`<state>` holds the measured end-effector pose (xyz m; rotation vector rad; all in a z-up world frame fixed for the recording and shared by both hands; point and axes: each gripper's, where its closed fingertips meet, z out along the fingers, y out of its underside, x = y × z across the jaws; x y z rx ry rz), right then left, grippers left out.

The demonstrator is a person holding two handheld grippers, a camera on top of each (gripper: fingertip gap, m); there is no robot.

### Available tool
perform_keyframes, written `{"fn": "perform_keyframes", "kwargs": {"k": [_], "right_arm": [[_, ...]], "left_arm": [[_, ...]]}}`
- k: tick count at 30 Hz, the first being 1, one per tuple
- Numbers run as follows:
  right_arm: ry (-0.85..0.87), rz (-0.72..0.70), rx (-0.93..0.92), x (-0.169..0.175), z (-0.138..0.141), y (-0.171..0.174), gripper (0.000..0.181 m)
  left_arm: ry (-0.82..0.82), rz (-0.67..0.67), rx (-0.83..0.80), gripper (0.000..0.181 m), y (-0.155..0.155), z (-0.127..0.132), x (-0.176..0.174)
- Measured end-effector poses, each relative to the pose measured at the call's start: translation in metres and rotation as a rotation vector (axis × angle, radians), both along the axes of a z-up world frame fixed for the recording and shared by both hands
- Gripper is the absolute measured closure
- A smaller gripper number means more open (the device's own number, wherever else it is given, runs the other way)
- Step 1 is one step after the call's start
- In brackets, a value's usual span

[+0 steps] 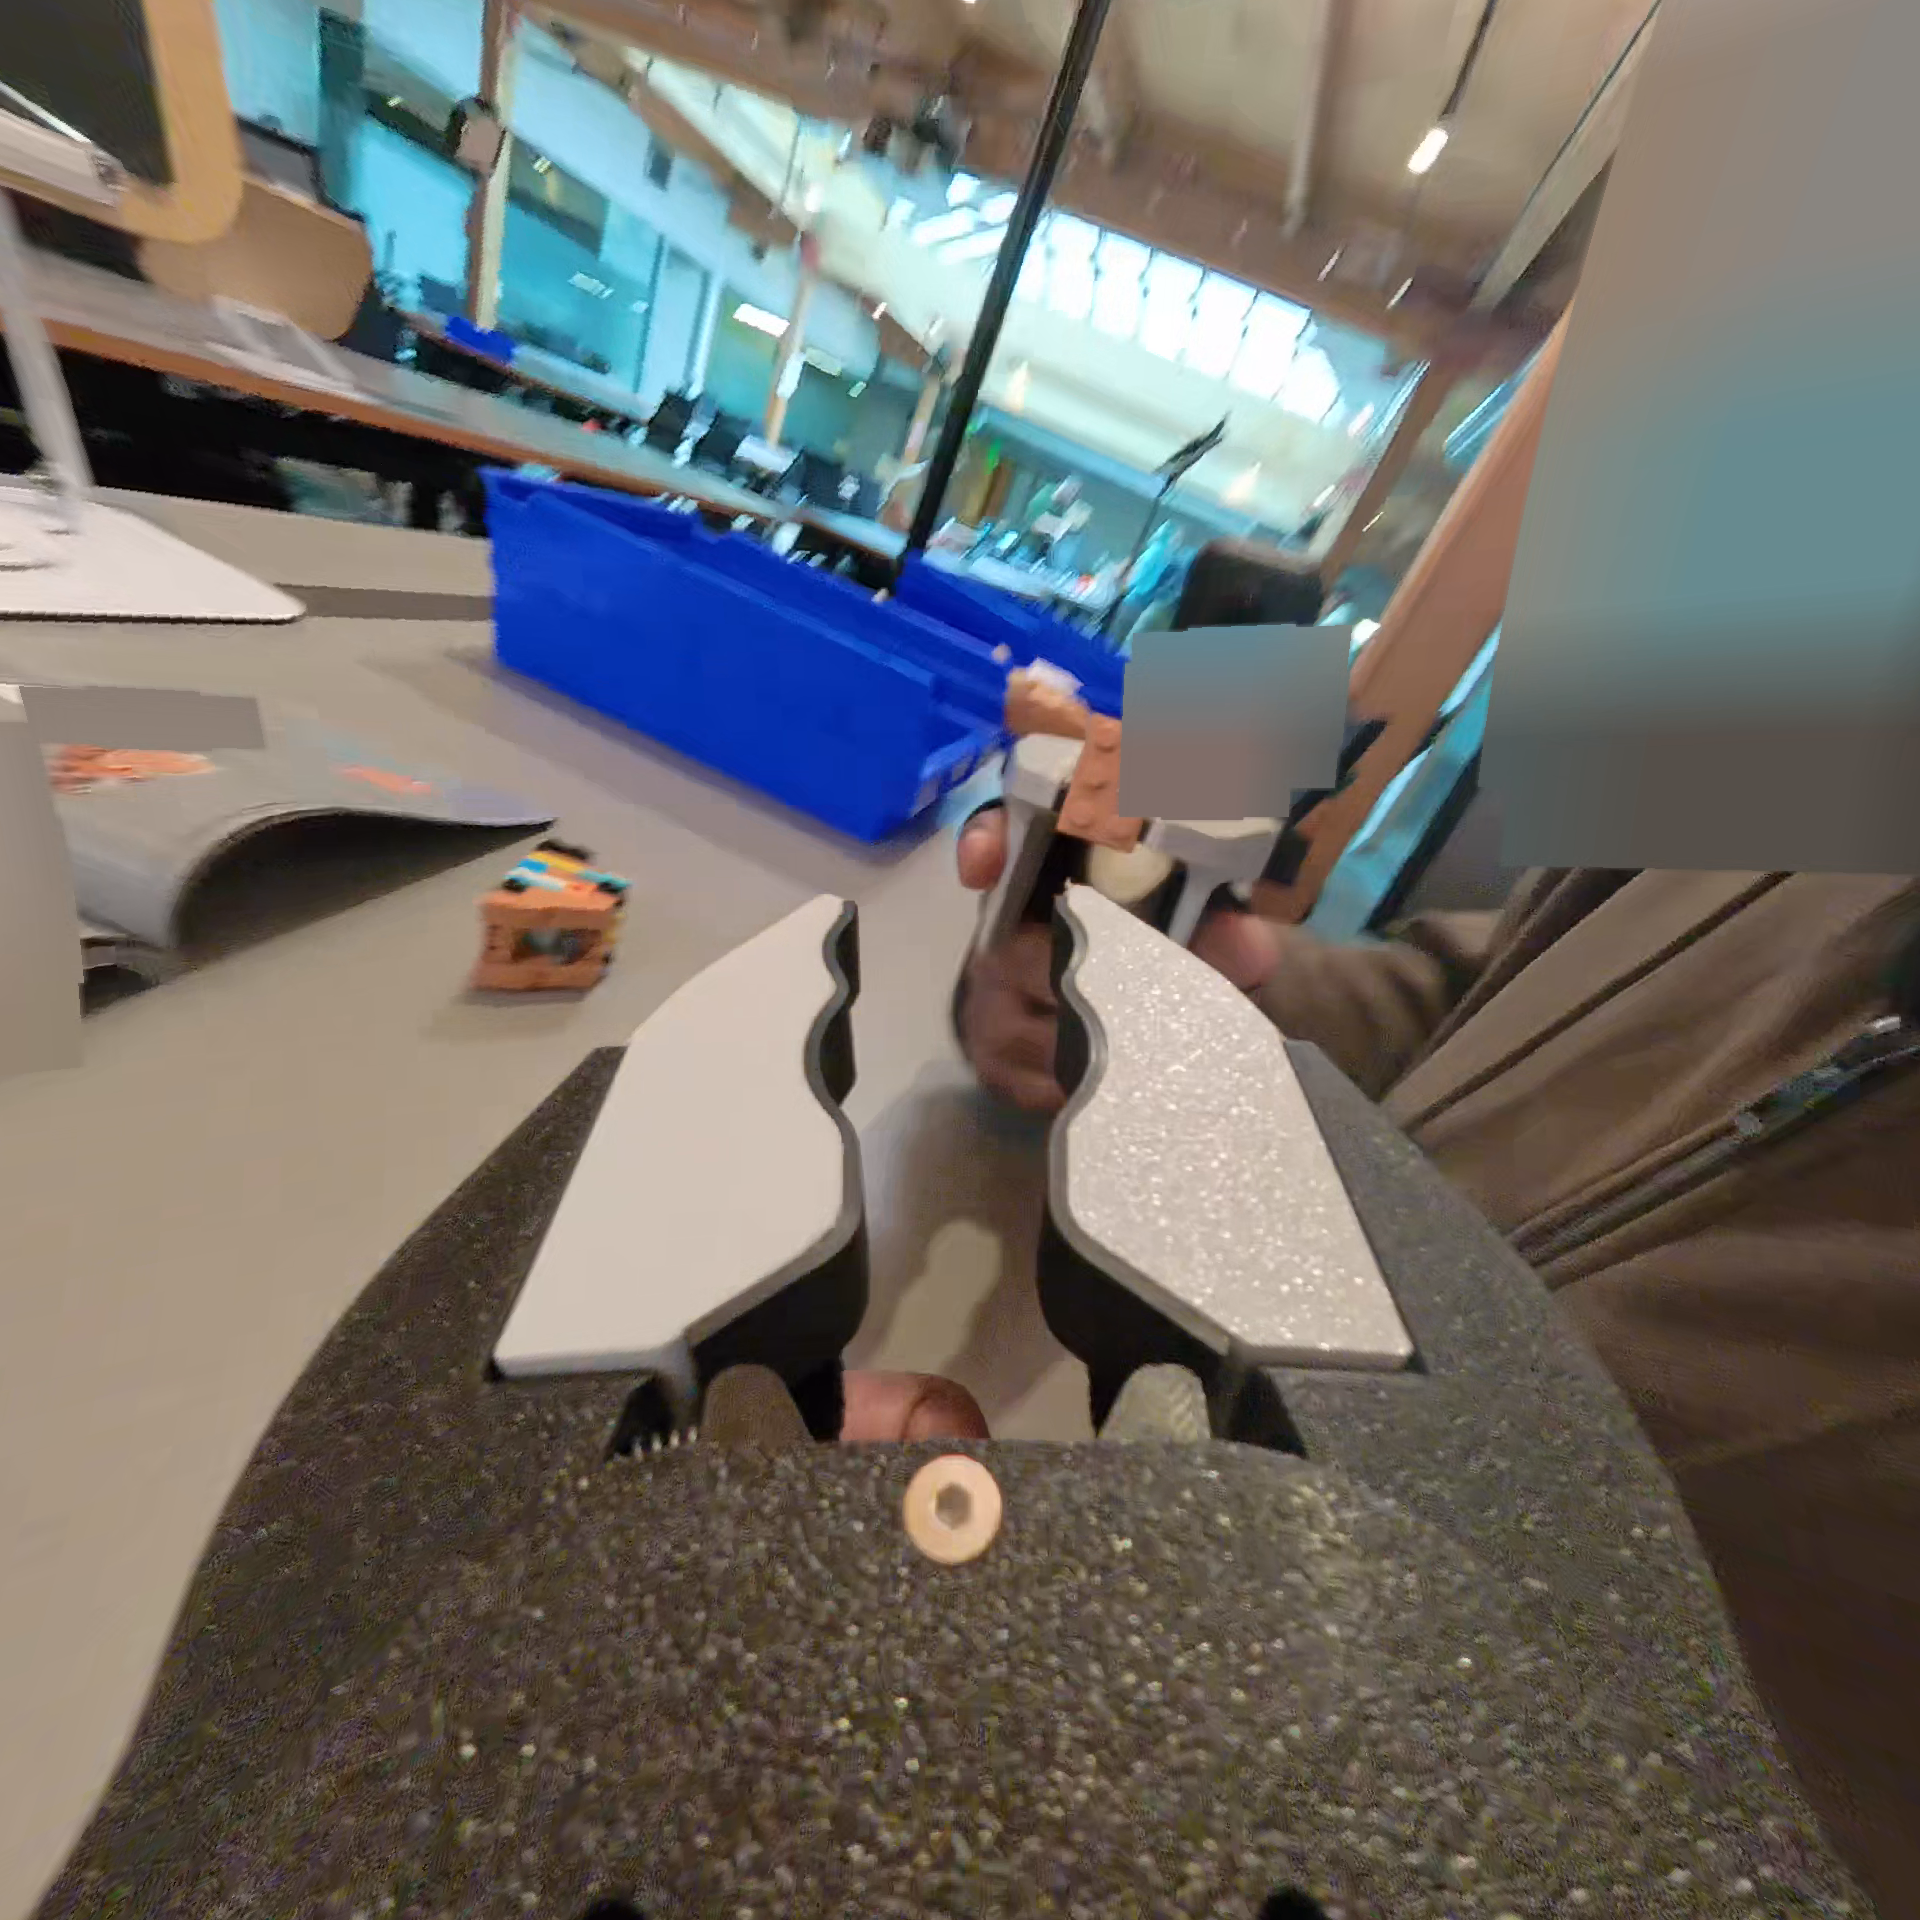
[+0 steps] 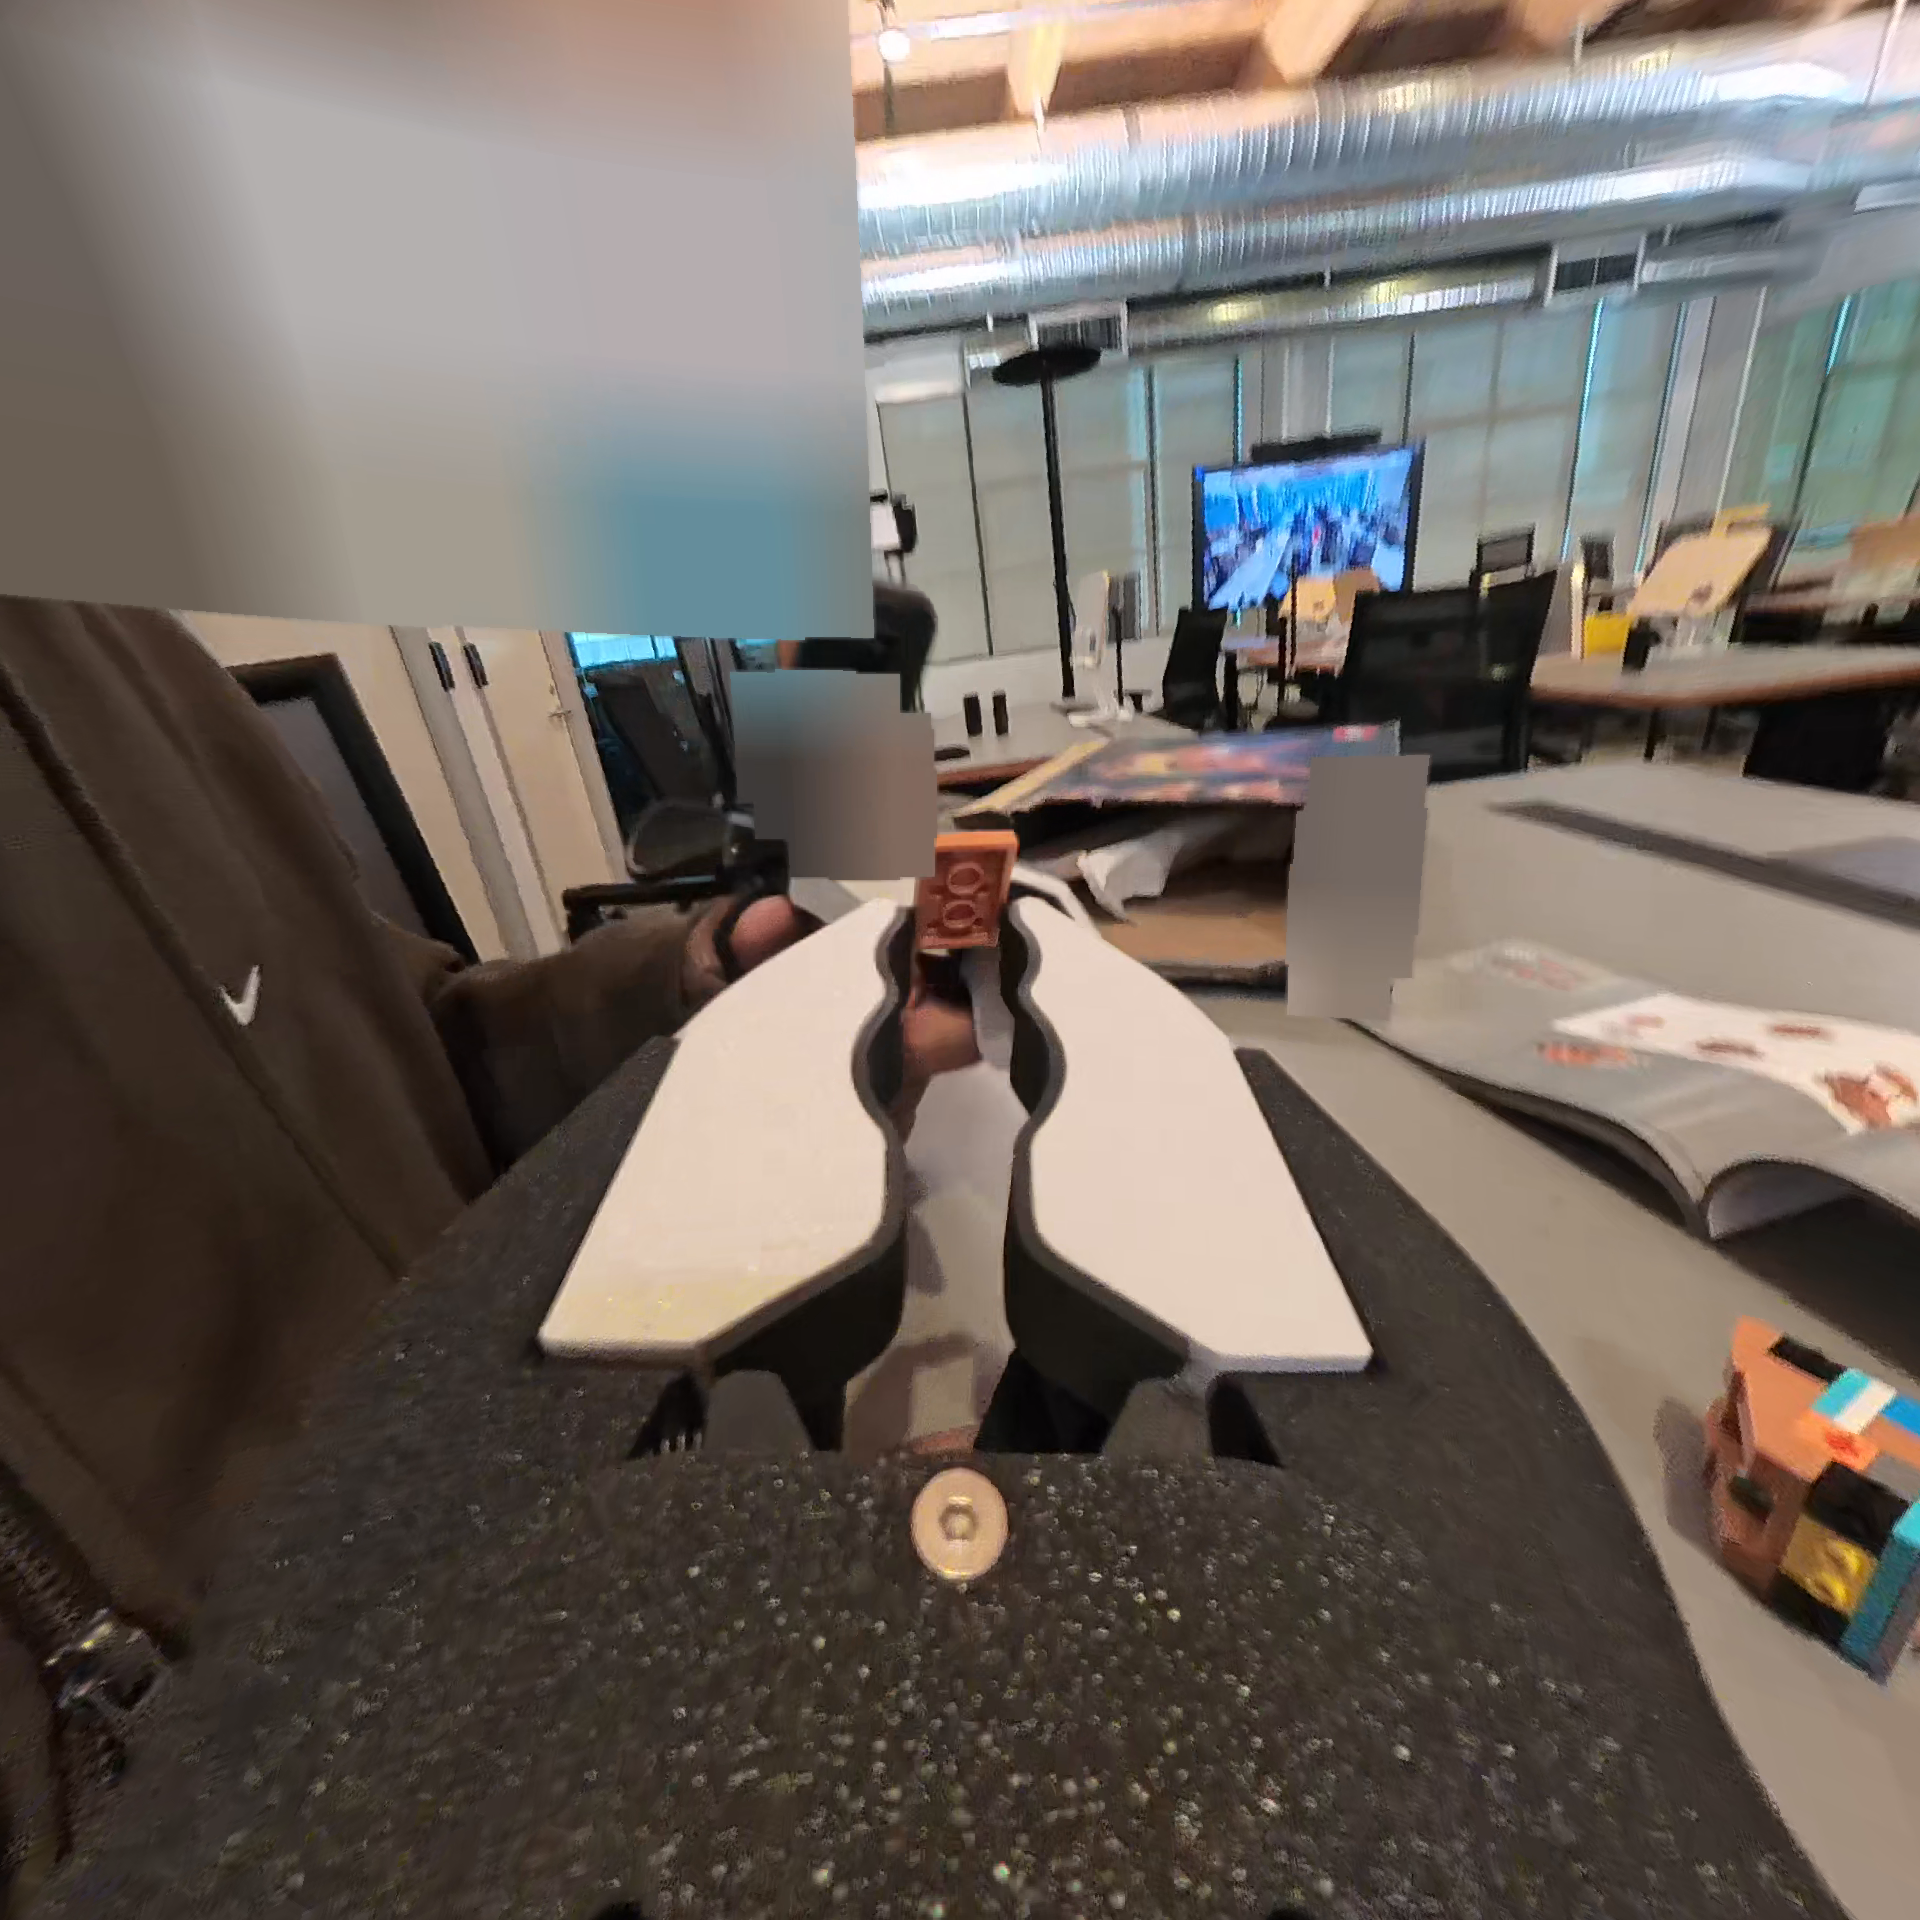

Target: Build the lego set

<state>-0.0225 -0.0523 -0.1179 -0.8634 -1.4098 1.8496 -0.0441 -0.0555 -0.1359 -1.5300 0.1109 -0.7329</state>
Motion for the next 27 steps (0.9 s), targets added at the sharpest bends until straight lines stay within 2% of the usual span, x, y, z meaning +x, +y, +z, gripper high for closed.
{"fn": "perform_keyframes", "kwargs": {"k": [2,5,10,16,18,21,24,27], "right_arm": [[0.057,-0.008,-0.028,0.004,0.007,0.004,0.166],[0.112,0.033,-0.141,0.011,0.018,0.008,0.166],[0.138,0.080,-0.213,0.015,0.022,0.007,0.165],[0.113,0.010,-0.084,0.009,0.011,0.001,0.165],[0.086,-0.040,-0.008,0.005,0.004,0.003,0.166],[0.007,-0.102,0.130,-0.003,-0.013,0.004,0.166],[-0.086,-0.078,0.227,-0.006,-0.030,-0.002,0.166],[-0.138,-0.043,0.263,-0.006,-0.038,-0.007,0.166]], "left_arm": [[-0.047,-0.032,0.074,0.150,-0.002,0.009,0.007],[0.045,-0.018,0.150,0.154,0.000,0.014,0.019],[0.013,0.003,0.300,0.163,-0.001,0.038,0.031],[0.043,0.024,0.212,0.160,0.007,0.033,0.031],[0.103,0.036,0.187,0.158,0.007,0.031,0.032],[0.292,0.066,0.151,0.157,0.007,0.026,0.030],[0.483,0.045,0.082,0.157,0.008,0.014,0.026],[0.608,-0.024,0.008,0.157,0.006,0.001,0.025]]}}
